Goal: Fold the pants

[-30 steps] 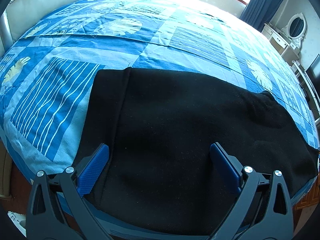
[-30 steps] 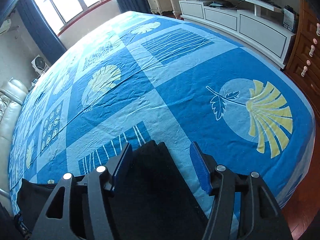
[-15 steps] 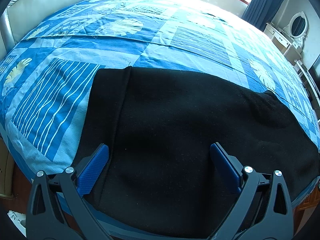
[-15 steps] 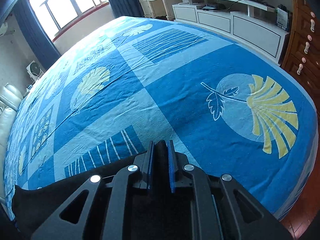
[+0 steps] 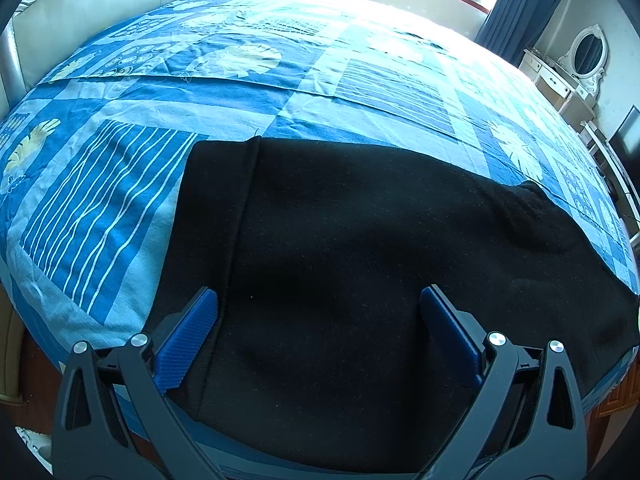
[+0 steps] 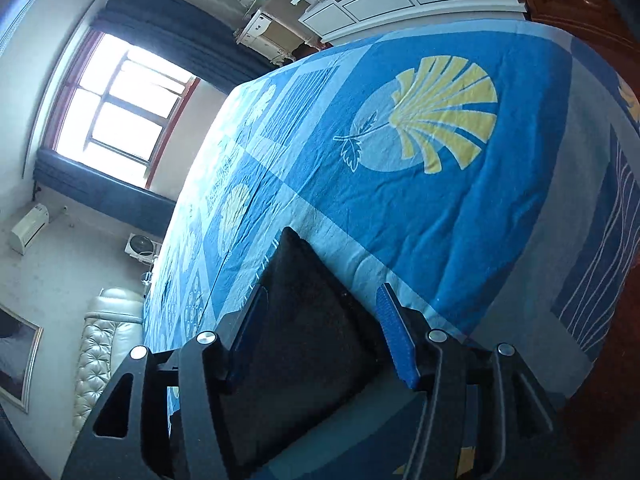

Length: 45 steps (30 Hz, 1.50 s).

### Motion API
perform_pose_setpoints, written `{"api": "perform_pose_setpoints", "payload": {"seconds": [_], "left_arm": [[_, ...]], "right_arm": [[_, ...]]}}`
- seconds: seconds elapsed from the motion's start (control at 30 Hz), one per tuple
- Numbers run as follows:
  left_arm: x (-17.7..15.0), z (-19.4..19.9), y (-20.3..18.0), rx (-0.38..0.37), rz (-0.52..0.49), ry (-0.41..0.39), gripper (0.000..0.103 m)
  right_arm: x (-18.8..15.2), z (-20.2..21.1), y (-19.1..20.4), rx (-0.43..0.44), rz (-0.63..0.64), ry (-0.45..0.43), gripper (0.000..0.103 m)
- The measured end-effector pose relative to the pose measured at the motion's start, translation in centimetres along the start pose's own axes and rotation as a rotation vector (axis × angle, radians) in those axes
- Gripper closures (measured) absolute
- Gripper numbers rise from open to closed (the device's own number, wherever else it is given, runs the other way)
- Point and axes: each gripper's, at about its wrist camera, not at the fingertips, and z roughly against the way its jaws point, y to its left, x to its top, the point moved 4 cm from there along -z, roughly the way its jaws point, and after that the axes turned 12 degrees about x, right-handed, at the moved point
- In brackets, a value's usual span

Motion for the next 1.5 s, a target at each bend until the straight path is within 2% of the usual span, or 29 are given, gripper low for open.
{"api": "perform_pose_setpoints", "payload": {"seconds": [0.2, 0.3, 0.37, 0.47, 0.5, 0.57, 0.63, 0.73, 1.2, 1.37, 1.5], "left_arm": [[0.0, 1.2, 0.3, -0.044, -0.01, -0.015, 0.002], [-0.1, 1.9, 0.9, -0.059, -0.008, -0.031, 0.002], [-0.2, 2.1, 1.3, -0.056, -0.006, -0.039, 0.002], [-0.2, 1.9, 1.8, -0.048, -0.007, -0.03, 0.002], [-0.2, 1.8, 2.0, -0.052, -0.003, -0.026, 0.002], [-0.2, 1.4, 2.2, -0.071, 0.009, -0.01, 0.002], [-0.4, 1.0, 2.4, -0.085, 0.025, 0.006, 0.002], [-0.5, 0.9, 2.7, -0.098, 0.047, 0.006, 0.002], [-0.9, 1.3, 2.8, -0.101, 0.044, -0.002, 0.002], [-0.9, 1.4, 3.0, -0.115, 0.068, 0.006, 0.002], [-0.8, 1.5, 3.1, -0.121, 0.07, 0.009, 0.002]], "right_arm": [[0.7, -1.4, -1.8, 0.009, -0.063, 0.028, 0.046], [1.7, -2.9, -2.0, 0.059, -0.081, 0.052, 0.035], [2.0, -4.2, -1.5, 0.055, -0.043, 0.1, 0.031], [1.5, -5.9, 0.0, 0.042, 0.039, 0.23, 0.031], [1.1, -6.3, 0.6, 0.04, 0.053, 0.268, 0.033], [0.5, -6.9, 1.8, -0.048, 0.144, 0.311, 0.039], [-0.1, -7.2, 2.3, -0.117, 0.183, 0.342, 0.059], [-0.2, -6.9, 2.4, -0.152, 0.168, 0.337, 0.079], [0.4, -4.5, 6.3, -0.161, 0.18, 0.263, 0.083], [0.7, -4.4, 4.9, -0.216, 0.16, 0.252, 0.083], [1.1, -5.0, 3.1, -0.201, 0.133, 0.302, 0.082]]}}
